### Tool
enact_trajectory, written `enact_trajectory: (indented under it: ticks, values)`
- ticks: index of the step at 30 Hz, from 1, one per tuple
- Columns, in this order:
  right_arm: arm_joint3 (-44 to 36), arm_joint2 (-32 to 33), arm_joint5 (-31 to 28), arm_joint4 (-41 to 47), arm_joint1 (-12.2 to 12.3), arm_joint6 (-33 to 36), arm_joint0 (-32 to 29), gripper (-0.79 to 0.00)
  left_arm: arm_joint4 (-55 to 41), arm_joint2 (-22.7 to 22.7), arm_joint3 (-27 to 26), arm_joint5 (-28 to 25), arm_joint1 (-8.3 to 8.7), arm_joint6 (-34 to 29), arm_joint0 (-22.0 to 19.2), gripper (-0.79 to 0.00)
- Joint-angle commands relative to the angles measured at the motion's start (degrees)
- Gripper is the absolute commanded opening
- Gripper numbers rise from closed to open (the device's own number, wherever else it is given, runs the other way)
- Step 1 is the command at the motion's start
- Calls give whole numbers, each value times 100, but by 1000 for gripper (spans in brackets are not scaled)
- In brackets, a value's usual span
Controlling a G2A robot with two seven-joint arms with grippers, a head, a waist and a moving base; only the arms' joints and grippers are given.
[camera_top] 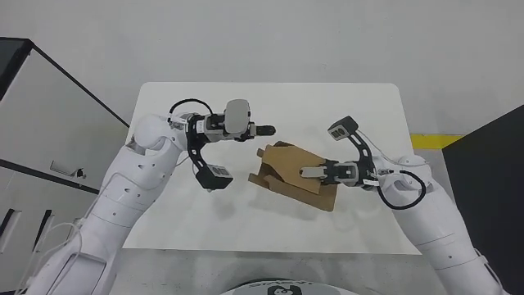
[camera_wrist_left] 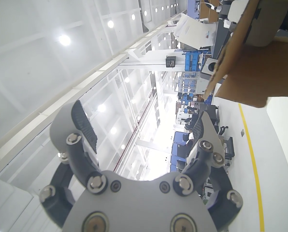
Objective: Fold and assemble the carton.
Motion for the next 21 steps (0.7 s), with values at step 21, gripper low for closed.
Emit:
enact_trajectory:
  ticks: [21]
  values:
    - [-239, -72, -217, 146, 4, 16, -81, -785, -141, 179, -171, -108, -15, 11, 141, 0]
